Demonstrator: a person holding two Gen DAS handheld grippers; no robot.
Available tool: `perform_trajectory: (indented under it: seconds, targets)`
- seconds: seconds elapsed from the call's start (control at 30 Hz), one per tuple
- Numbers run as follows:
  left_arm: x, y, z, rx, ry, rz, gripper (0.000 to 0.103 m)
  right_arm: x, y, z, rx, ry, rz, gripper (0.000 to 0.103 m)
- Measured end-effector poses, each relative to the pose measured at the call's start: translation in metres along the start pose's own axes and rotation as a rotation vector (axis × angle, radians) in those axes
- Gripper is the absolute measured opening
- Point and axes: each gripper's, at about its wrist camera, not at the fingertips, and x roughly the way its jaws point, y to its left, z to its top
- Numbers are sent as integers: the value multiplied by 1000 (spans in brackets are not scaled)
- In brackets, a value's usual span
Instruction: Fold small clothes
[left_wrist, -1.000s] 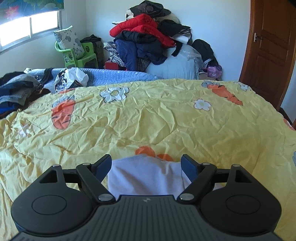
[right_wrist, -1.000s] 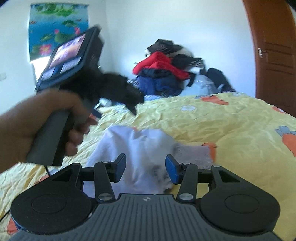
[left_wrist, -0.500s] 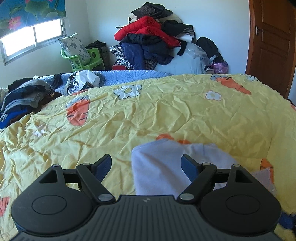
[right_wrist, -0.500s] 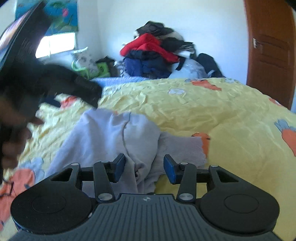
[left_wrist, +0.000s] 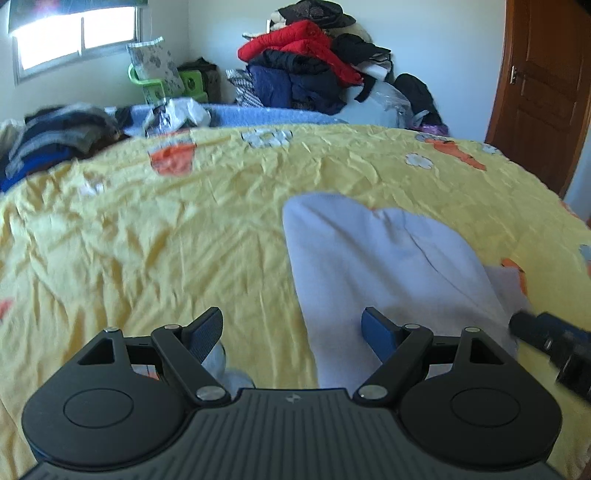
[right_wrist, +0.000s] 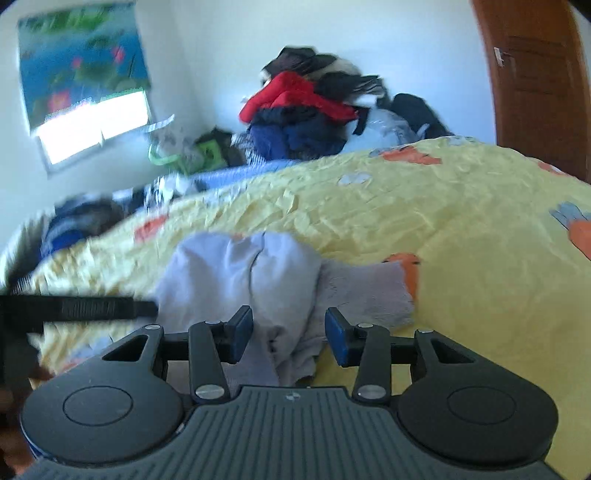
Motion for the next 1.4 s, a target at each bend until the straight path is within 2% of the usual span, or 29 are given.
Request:
perform_trajectory:
  seconds: [0.1, 0.17, 0.2, 0.27, 0.33, 0.47, 0.57, 0.67, 0.73, 0.77, 0.8, 0.83, 0.87, 0.97, 1.07, 1.17, 1.33, 1.4]
  targets:
    - [-4, 1, -15, -11, 7, -20, 86, -10, -13, -3, 35, 0, -11, 52]
    - [-6, 0, -24, -2, 10, -36, 86, -12, -19, -6, 59, 35, 12, 53]
    - [-7, -1, -26, 7, 17, -68, 86, -11, -21, -7, 67, 57, 34, 54]
    - [-6, 1, -26, 11, 29, -131, 87, -12, -23, -12, 85, 119, 103, 63]
    - [-1, 7, -24, -15, 48, -222, 90, -11, -28, -16, 114, 171, 149, 64]
    - [22, 28, -22, -161, 121, -444, 91, 11, -42, -15, 195, 242, 221, 65]
    - [30, 40, -24, -219, 83, -514, 92, 35, -48, -10, 247, 266, 324, 65]
    - [36, 50, -29, -286, 32, -561, 92, 58, -47, -2, 265, 260, 361, 63]
    - [36, 52, -33, -289, 2, -562, 91, 72, -46, 1, 293, 247, 379, 59]
    - [35, 49, -33, -276, -5, -554, 87, 78, -44, 2, 298, 241, 379, 56]
    - [33, 47, -33, -258, -11, -532, 69, 82, -41, 3, 297, 239, 371, 54]
    - [34, 42, -33, -229, -13, -482, 55, 83, -39, 5, 289, 238, 360, 43]
    - [35, 41, -31, -212, -15, -441, 43, 82, -35, 5, 274, 232, 345, 39]
    - [31, 47, -32, -251, -21, -453, 30, 77, -31, 3, 254, 217, 304, 35]
    - [18, 45, -29, -196, -70, -413, 25, 69, -26, 5, 268, 190, 311, 32]
    - [-4, 43, -25, -121, -132, -361, 24, 60, -6, 14, 209, 153, 320, 31]
    - [-42, 66, -8, -124, -213, -300, 24, 46, 28, 33, 152, 78, 375, 31]
    - [-50, 74, -3, -120, -207, -270, 26, 44, 39, 37, 131, 52, 405, 31]
